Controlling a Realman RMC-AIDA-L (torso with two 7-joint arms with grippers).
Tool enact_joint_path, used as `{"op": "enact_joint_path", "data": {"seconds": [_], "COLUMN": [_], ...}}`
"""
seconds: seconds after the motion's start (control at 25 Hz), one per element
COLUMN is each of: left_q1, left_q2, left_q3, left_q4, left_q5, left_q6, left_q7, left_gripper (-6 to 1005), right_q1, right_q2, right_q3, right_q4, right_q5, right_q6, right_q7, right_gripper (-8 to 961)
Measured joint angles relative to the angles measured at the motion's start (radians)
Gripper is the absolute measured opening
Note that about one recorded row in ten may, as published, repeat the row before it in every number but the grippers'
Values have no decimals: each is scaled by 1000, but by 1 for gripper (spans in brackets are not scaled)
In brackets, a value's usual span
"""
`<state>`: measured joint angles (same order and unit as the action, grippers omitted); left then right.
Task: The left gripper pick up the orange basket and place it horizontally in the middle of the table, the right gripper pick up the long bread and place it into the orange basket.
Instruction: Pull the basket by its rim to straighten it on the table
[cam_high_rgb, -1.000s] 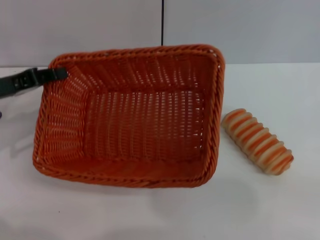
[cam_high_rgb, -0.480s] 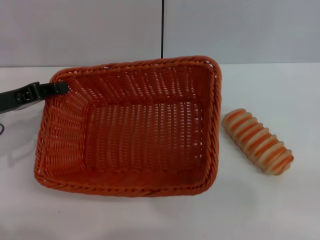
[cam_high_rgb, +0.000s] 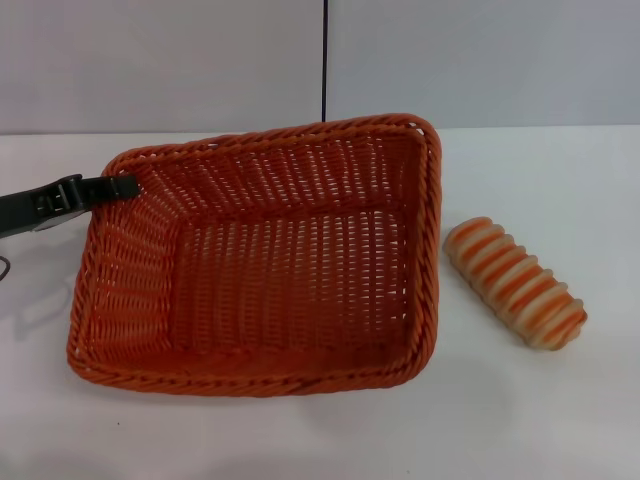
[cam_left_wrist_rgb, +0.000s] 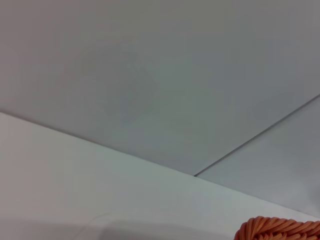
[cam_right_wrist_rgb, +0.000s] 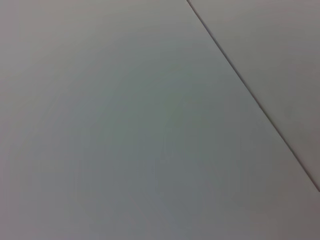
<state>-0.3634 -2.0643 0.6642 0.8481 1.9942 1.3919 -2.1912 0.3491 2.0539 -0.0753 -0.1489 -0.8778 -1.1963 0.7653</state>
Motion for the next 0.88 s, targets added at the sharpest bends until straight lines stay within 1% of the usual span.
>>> {"op": "enact_joint_path", "data": {"seconds": [0.28, 0.4, 0.56, 0.68, 0.76, 0.8, 0.84, 0.88], "left_q1": [-1, -1, -7, -7, -5, -5, -6, -6], "left_q2": [5, 6, 7, 7, 7, 7, 8, 8], "left_q3": [2, 2, 0, -1, -9, -11, -17, -17], "left_q4": [0, 9, 22, 32, 70, 74, 79, 79], "left_q5": [7, 4, 2, 2, -3, -6, -17, -17], "left_q6": [2, 21, 33, 35, 42, 44, 46, 46], "left_q7": [-15, -15, -14, -15, -11, -7, 4, 4], "left_gripper": [188, 185, 363, 404, 432, 446, 447, 447], "right_q1": [5, 8, 10, 9, 7, 5, 1, 1], "right_q2": [0, 0, 0, -1, -2, -5, -9, -9], "right_q3": [0, 0, 0, -1, -11, -21, -53, -53], "right_q4": [0, 0, 0, -2, -3, -3, -13, -13], "right_q5": [-2, -3, -3, -5, -10, -14, -17, -17], "right_q6": [3, 8, 12, 12, 12, 10, 7, 7], "right_q7": [0, -3, -3, -2, 0, 0, 9, 9], "right_gripper": [810, 810, 810, 810, 810, 810, 810, 810]}}
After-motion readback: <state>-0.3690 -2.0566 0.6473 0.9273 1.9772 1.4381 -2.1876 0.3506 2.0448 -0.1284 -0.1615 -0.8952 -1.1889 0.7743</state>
